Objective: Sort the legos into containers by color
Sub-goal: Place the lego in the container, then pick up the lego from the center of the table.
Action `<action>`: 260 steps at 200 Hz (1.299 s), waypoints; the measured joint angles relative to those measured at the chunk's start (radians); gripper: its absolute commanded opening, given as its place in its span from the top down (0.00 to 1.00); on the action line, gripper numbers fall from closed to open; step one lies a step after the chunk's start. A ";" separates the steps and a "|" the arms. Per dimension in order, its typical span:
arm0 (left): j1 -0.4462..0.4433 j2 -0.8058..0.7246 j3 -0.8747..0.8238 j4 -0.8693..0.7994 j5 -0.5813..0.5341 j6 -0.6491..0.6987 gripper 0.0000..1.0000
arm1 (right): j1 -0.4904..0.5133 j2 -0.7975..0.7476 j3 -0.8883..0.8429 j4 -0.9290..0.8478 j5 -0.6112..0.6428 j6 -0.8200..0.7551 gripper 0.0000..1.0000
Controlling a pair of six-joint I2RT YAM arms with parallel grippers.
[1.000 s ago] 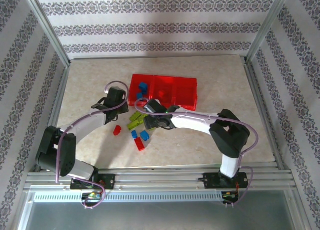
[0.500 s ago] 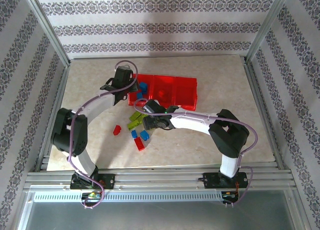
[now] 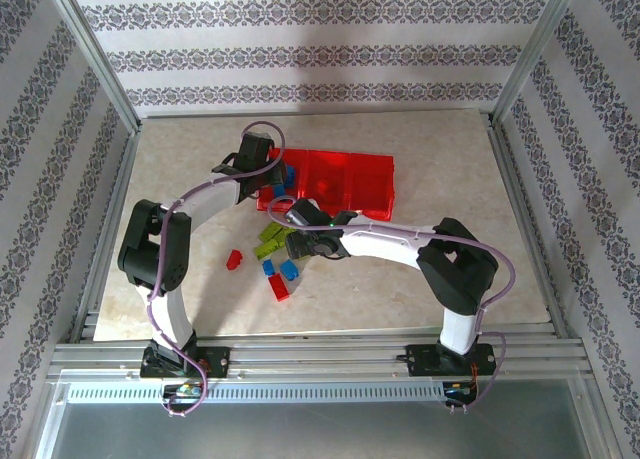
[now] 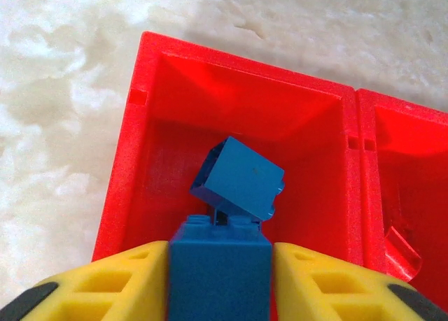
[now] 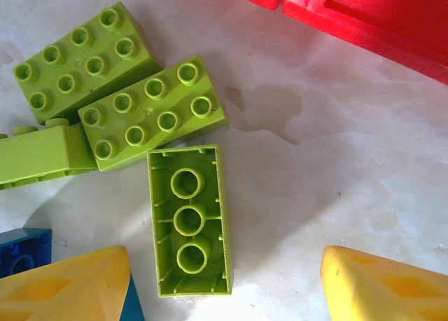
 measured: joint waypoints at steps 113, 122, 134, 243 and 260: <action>0.000 -0.171 -0.103 0.008 -0.013 -0.019 0.27 | 0.000 0.035 0.001 0.003 0.003 0.000 0.32; 0.000 -0.209 -0.130 0.011 -0.024 -0.030 0.18 | 0.000 0.037 0.005 0.002 0.003 0.000 0.32; 0.000 -0.263 -0.165 0.014 -0.039 -0.031 0.07 | 0.000 0.041 0.011 0.003 0.003 0.000 0.33; 0.000 -0.678 -0.526 0.002 -0.253 -0.119 0.00 | 0.000 0.124 0.075 -0.013 -0.006 0.000 0.40; 0.000 -0.732 -0.568 -0.003 -0.275 -0.130 0.00 | 0.000 0.136 0.080 -0.024 -0.006 0.000 0.42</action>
